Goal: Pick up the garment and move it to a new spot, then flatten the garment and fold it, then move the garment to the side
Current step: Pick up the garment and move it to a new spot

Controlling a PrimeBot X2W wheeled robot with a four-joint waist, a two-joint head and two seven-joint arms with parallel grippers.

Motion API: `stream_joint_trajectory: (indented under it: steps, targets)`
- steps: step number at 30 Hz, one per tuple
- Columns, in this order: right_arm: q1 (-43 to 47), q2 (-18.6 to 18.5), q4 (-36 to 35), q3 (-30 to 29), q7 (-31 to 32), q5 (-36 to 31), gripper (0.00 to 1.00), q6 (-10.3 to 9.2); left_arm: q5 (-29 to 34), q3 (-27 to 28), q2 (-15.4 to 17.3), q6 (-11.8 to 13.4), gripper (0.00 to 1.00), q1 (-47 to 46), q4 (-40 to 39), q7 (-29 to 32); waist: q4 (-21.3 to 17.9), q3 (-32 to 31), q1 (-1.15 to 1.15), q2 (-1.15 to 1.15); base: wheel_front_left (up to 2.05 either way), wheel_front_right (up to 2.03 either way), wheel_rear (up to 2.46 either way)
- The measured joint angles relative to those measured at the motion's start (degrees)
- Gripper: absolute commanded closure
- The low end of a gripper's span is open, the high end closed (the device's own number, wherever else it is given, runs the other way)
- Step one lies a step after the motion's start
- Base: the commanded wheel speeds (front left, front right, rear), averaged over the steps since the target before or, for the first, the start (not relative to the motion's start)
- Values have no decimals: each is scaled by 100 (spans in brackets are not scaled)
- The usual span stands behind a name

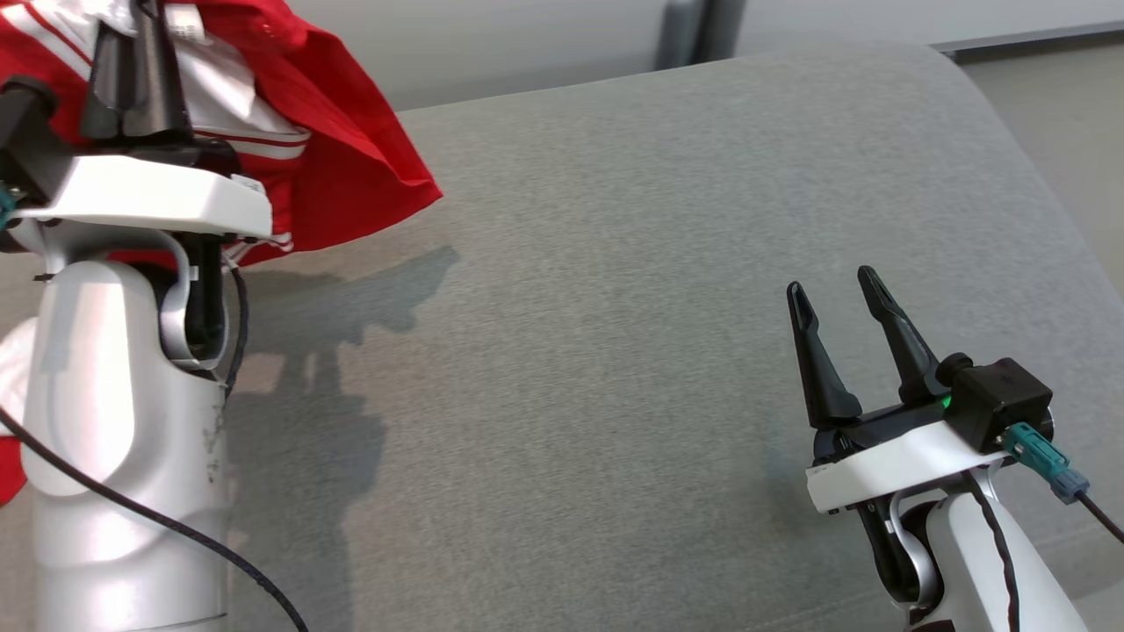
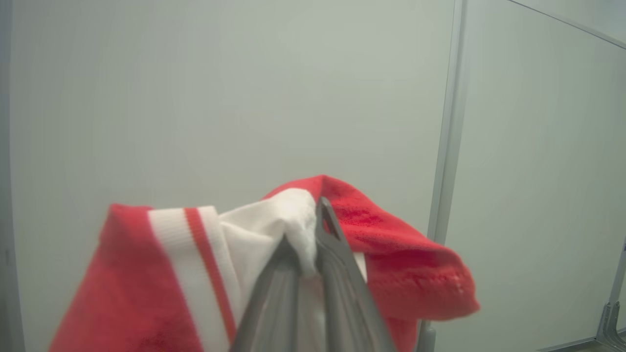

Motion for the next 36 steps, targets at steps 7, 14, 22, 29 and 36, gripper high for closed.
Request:
stream_joint_trajectory:
  steps: [7,14,22,29,36]
  targets:
    - [37,4,1,33,0,55,0,0,-7,-305,-102,0,100,-82,163,-40,-478,-24,0,0,0,0,0]
    - [35,8,-30,97,0,154,0,0,-94,-821,-177,0,100,-106,605,58,-857,128,0,0,0,0,0]
    - [29,15,-53,191,0,241,0,0,-441,-1462,-210,0,100,291,1829,162,-934,298,0,0,0,0,0]
    - [-44,20,-49,286,0,302,0,0,-905,-2148,-193,-60,100,385,2819,132,-925,442,0,0,0,0,0]
    - [-77,22,-24,301,0,337,0,0,-1223,-2627,-187,-91,0,347,3019,-182,-809,477,0,0,0,0,0]
